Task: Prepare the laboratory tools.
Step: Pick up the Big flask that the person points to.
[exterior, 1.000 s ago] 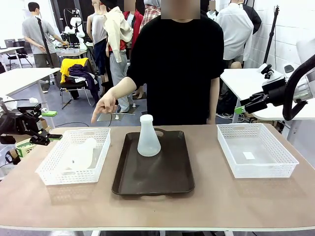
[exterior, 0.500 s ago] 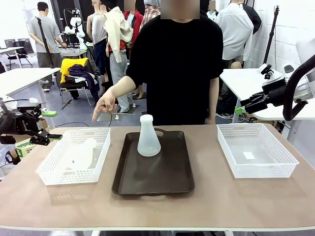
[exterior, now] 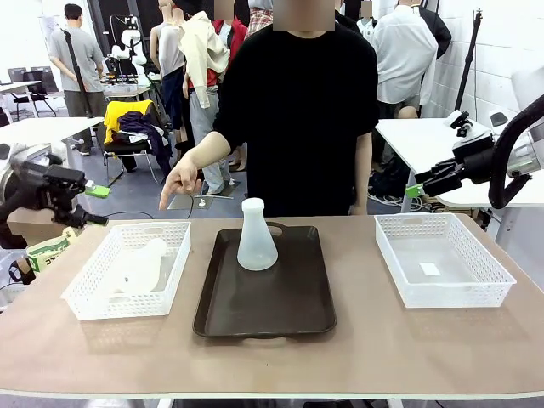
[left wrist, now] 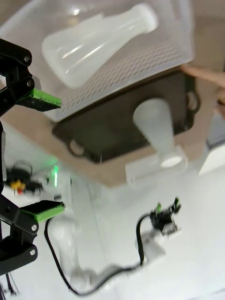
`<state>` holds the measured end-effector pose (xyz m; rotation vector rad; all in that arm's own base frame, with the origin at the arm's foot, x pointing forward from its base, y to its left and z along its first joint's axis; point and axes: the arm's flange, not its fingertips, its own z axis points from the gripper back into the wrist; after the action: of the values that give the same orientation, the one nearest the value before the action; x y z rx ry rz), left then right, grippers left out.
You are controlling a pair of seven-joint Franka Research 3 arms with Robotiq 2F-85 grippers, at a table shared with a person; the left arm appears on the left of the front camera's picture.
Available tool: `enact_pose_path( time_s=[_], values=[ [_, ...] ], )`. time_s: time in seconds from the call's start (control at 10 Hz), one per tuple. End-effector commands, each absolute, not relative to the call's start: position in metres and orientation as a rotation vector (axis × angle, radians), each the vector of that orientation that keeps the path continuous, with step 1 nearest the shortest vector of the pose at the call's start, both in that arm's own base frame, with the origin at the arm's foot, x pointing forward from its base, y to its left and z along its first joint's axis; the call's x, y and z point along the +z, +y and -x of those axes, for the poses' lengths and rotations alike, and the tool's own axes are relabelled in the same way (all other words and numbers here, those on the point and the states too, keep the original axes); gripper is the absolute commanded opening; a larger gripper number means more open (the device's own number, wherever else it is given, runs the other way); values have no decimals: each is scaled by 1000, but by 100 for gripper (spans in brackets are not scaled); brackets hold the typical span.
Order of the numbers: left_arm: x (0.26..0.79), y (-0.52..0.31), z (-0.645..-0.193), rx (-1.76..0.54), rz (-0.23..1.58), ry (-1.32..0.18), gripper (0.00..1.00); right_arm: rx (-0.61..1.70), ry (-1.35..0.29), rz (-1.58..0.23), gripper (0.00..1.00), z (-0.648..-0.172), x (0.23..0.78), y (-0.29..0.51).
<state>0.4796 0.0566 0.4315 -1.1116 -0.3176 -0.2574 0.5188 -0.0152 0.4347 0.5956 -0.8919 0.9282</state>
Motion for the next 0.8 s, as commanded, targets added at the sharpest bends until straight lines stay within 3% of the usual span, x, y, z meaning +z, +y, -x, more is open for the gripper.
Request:
enact_pose_path(
  time_s=[0.0, 0.3, 0.7],
  values=[
    [454, 43, -489, -406, 868, -430, 100, 934, -884, -595, 100, -518, 433, -16],
    [478, 13, -513, -519, 453, -344, 100, 934, -884, -595, 100, -518, 433, -16],
    [457, -43, -537, -398, 224, -112, 100, 934, -884, -595, 100, -518, 433, -16]
  ],
)
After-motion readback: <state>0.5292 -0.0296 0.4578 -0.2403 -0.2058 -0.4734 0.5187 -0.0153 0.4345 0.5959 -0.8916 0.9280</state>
